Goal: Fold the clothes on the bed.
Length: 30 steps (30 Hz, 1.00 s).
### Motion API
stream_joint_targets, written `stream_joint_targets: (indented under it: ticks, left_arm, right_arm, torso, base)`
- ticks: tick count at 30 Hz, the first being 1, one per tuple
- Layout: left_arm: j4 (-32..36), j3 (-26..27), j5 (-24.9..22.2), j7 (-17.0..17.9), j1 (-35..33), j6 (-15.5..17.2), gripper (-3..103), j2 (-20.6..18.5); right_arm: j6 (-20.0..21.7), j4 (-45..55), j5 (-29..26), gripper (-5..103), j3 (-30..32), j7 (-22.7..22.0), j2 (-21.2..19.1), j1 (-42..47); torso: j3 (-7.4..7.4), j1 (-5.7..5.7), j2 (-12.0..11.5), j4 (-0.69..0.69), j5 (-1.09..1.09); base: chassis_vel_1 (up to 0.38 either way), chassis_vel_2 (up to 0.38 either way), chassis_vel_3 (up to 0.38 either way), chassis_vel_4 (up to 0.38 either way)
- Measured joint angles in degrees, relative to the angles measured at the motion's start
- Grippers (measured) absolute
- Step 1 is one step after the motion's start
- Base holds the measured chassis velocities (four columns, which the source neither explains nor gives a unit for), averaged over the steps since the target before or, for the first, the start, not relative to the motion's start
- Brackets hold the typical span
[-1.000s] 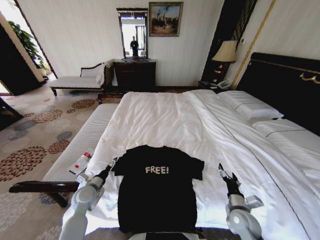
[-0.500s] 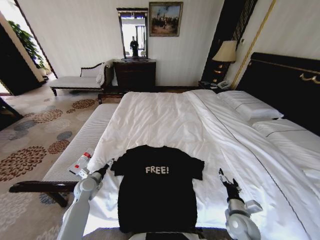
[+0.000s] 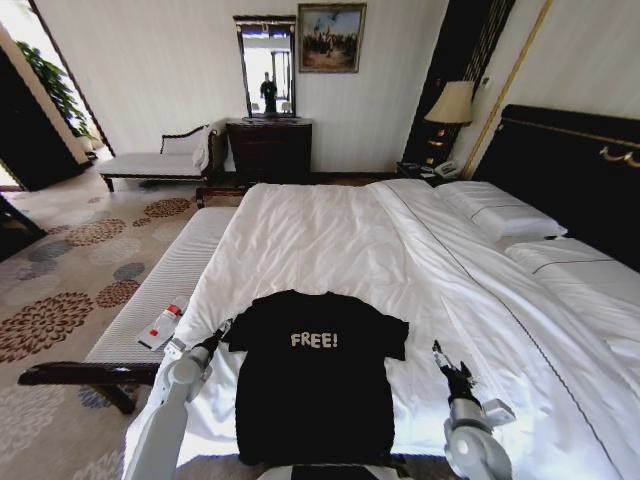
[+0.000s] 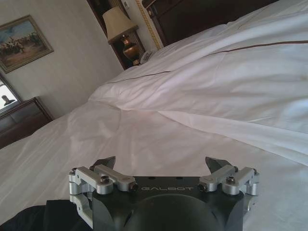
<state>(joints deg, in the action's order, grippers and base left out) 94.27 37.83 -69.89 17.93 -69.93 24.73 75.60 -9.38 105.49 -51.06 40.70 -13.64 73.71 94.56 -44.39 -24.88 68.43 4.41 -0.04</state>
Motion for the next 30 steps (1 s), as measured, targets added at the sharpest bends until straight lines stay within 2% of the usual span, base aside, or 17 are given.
stream_joint_targets:
  ticks: [1,4,7,8,10,11,14,16,18,30]
  left_arm:
    - [0.04,-0.08,0.00,0.02,-0.18,-0.01,60,0.21]
    - [0.06,-0.18,0.04,0.07,-0.35,-0.01,54,0.60]
    - [-0.08,-0.27,0.43,0.20,-0.37,-0.10,38,1.37]
    - [-0.08,-0.27,0.43,0.20,-0.37,-0.10,38,1.37]
    - [-0.15,-0.21,0.47,0.25,-0.25,-0.30,27,1.48]
    - [-0.15,-0.21,0.47,0.25,-0.25,-0.30,27,1.48]
    - [-0.13,0.13,0.48,0.28,-0.21,-0.44,11,1.42]
    - [-0.05,0.26,0.46,0.28,-0.27,-0.48,11,1.36]
    - [0.11,0.67,0.42,0.29,-0.58,-0.54,2,1.19]
    - [1.38,3.35,-0.03,0.24,-1.87,-1.51,0,-0.31]
  right_arm:
    - [0.00,-0.03,-0.02,100,0.00,-0.04,0.00,0.01]
    - [0.00,-0.03,-0.08,100,0.02,-0.10,-0.02,0.03]
    - [0.00,-0.03,-0.19,100,0.22,-0.15,-0.21,0.13]
    - [0.00,-0.03,-0.19,100,0.22,-0.15,-0.21,0.13]
    - [0.00,-0.10,-0.21,100,0.27,-0.16,-0.28,0.24]
    - [0.00,-0.10,-0.21,100,0.27,-0.16,-0.28,0.24]
    - [0.00,-0.53,-0.19,100,0.18,-0.16,-0.26,0.25]
    - [0.00,-0.63,-0.16,100,0.10,-0.16,-0.23,0.24]
    - [0.00,-0.80,-0.11,100,-0.11,-0.17,-0.20,0.11]
    - [-0.04,-1.40,-0.06,100,-0.34,-0.26,-0.61,-0.08]
  torso:
    - [0.00,0.00,0.00,0.00,0.00]
    - [0.00,0.00,0.00,0.00,0.00]
    - [0.00,0.00,0.00,0.00,0.00]
    - [0.00,0.00,0.00,0.00,0.00]
    - [0.00,0.00,0.00,0.00,0.00]
    - [0.00,0.00,0.00,0.00,0.00]
    - [0.00,0.00,0.00,0.00,0.00]
    - [0.00,0.00,0.00,0.00,0.00]
    - [0.00,0.00,0.00,0.00,0.00]
    - [0.00,0.00,0.00,0.00,0.00]
  base:
    - [0.000,0.000,0.000,0.000]
    - [0.000,0.000,0.000,0.000]
    - [0.000,0.000,0.000,0.000]
    - [0.000,0.000,0.000,0.000]
    - [0.000,0.000,0.000,0.000]
    - [0.000,0.000,0.000,0.000]
    - [0.000,0.000,0.000,0.000]
    - [0.000,0.000,0.000,0.000]
    - [0.000,0.000,0.000,0.000]
    - [0.000,0.000,0.000,0.000]
